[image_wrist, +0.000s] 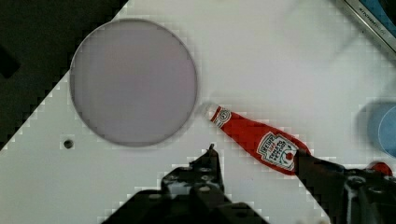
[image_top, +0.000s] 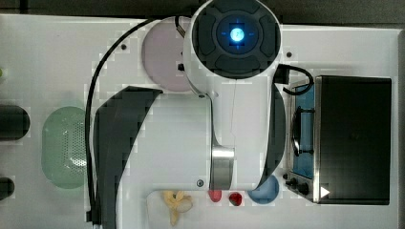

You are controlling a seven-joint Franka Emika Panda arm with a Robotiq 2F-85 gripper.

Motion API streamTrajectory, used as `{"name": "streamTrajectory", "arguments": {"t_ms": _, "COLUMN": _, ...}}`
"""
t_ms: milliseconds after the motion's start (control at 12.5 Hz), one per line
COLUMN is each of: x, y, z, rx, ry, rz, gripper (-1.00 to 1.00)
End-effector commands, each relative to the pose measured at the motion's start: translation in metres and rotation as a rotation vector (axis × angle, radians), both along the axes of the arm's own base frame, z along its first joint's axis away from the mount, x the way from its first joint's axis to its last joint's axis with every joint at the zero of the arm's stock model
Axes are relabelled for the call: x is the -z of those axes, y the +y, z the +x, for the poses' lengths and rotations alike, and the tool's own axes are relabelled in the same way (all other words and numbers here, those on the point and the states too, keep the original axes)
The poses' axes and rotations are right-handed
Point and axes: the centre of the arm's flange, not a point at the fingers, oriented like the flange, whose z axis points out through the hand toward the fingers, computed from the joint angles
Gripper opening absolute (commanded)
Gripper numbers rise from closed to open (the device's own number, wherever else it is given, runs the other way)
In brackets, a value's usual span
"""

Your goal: Pick Ketchup from the table and place it in strainer.

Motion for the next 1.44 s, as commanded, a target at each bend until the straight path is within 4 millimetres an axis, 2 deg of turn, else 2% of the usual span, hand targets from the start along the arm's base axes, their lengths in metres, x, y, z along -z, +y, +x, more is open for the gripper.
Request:
{"name": "streamTrajectory", "arguments": {"t_ms": 80, "x": -0.063, "y": -0.015, "z": -0.105, "rx": 0.037, "ry": 0.033, "rz": -0.023, "gripper": 0.58}}
{"name": "streamTrajectory", "arguments": {"t_ms": 240, "x": -0.055, "y": -0.014, "z": -0.103, "rx": 0.034, "ry": 0.049, "rz": -0.023, "gripper": 0.99}}
{"name": "streamTrajectory", "arguments": {"t_ms": 480, "x": -0.017, "y": -0.01, "z": -0.095, "rx": 0.023, "ry": 0.128, "rz": -0.02, "gripper": 1.0}}
{"name": "streamTrajectory", "arguments": {"t_ms": 800, "x": 0.056, "y": -0.001, "z": -0.073, "rx": -0.06, "ry": 0.181, "rz": -0.012, "gripper": 1.0}}
{"name": "streamTrajectory", "arguments": {"t_ms": 1120, "x": 0.128, "y": 0.001, "z": -0.052, "rx": -0.479, "ry": 0.143, "rz": 0.02, "gripper": 1.0}}
{"name": "streamTrajectory", "arguments": {"t_ms": 1440, "x": 0.188, "y": -0.001, "z": -0.046, "rx": -0.868, "ry": 0.087, "rz": 0.03, "gripper": 1.0}}
